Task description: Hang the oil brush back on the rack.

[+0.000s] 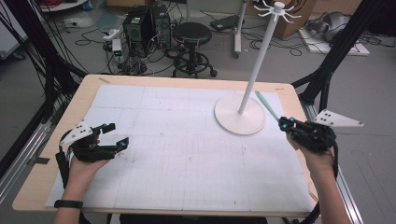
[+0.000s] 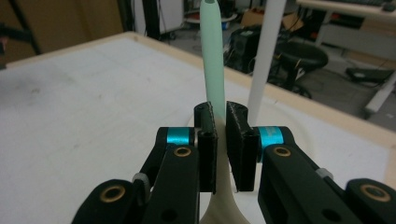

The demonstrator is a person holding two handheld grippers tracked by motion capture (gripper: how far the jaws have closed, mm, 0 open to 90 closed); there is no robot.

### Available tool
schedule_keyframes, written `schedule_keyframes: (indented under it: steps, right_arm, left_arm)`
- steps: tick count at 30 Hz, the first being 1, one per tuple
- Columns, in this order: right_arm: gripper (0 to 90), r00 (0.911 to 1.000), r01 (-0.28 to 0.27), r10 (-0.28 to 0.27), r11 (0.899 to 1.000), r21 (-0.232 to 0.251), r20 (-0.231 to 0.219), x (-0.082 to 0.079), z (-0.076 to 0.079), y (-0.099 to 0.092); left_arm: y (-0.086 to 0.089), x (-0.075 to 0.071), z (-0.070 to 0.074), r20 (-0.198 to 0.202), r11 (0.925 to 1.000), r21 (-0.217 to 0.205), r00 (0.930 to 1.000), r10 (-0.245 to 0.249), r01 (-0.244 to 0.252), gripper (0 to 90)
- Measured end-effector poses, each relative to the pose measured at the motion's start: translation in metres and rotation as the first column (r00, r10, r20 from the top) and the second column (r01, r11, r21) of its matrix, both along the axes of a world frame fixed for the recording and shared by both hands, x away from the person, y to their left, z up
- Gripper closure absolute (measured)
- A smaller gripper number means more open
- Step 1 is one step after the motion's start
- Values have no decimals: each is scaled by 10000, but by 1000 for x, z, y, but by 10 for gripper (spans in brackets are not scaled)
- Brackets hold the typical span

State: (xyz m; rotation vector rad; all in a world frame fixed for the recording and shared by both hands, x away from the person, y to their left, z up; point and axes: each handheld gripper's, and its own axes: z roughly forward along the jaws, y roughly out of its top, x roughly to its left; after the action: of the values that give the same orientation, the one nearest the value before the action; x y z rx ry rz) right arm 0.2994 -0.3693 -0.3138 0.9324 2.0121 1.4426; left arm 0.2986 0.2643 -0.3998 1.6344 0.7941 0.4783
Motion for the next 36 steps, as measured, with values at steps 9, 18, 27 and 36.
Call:
schedule_keyframes:
  steps: [9, 18, 27, 36]
  right_arm:
    - [833, 9957, 469, -517, 9969, 640, 768, 4, 55, -13]
    - [833, 9880, 798, -933, 9907, 1104, 1227, 9, 91, -20]
    - [832, 9788, 1062, -1284, 9843, 1408, 1594, 16, 116, -20]
    - [832, 9717, 1155, -1427, 9821, 1485, 1882, 21, 132, -12]
  left_arm:
    - [0, 0, 0, -9, 10000, -4, 10000, -61, 61, 165]
    - [-1, 1, 0, -78, 9999, 17, 9998, -167, 167, 165]
    - [0, 1, -1, -139, 9997, 44, 9996, -235, 235, 165]
    - [1, 1, 0, -140, 9995, 40, 9994, -302, 302, 165]
